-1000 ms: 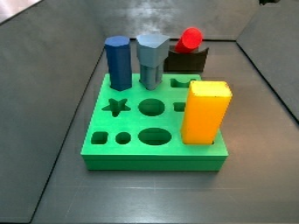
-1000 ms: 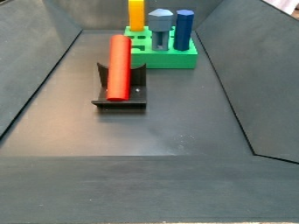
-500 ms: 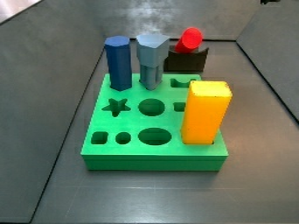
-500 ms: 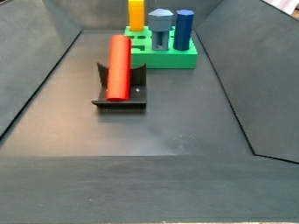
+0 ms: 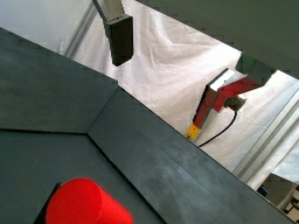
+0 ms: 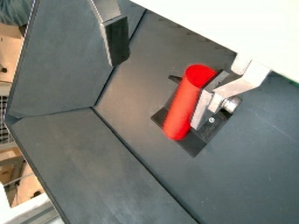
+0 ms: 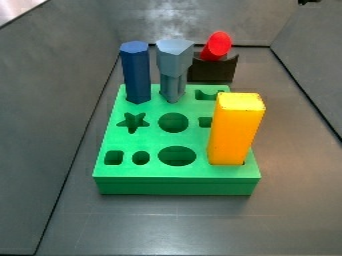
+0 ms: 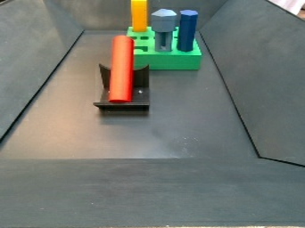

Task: Pick up the round object. Move up. Place the round object on the fixture. Regrasp the round object. Move to above the board. Insert the round object.
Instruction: Regrasp the round object.

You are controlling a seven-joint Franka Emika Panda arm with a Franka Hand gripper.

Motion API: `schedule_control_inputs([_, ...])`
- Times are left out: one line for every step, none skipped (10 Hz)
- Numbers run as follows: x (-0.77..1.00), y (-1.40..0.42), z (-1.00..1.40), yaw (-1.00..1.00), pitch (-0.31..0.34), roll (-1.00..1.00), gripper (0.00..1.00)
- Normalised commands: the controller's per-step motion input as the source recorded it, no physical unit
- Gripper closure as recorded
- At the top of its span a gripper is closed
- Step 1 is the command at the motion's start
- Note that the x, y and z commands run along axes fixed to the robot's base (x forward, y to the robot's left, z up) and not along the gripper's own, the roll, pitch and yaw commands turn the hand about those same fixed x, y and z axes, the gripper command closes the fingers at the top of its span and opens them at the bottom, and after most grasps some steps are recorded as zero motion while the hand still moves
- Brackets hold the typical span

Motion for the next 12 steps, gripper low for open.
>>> schedule_control_inputs([0.19,-0.05,-0.03,0.1,0.053,0.15,0.0])
schedule_control_inputs([0.19,-0.05,-0.03,0.1,0.055,0.15,0.0])
schedule_control_inputs([0.19,-0.05,-0.03,0.1,0.056,0.14,0.0])
schedule_control_inputs([0.19,-0.05,-0.03,0.1,0.057,0.14,0.0])
schedule_control_inputs([0.19,-0.05,-0.03,0.1,0.058,0.14,0.0])
schedule_control_inputs([0.19,-0.05,-0.03,0.1,0.058,0.14,0.0])
schedule_control_inputs([0.19,-0.05,-0.03,0.1,0.058,0.14,0.0])
schedule_control_inputs([0.19,-0.05,-0.03,0.1,0.058,0.14,0.0])
schedule_control_inputs([0.19,-0.05,-0.03,0.1,0.059,0.14,0.0])
schedule_control_inputs([0.19,-0.05,-0.03,0.1,0.059,0.14,0.0])
schedule_control_inputs([0.19,-0.05,-0.03,0.1,0.059,0.14,0.0])
schedule_control_inputs([0.19,-0.05,-0.03,0.1,0.059,0.14,0.0])
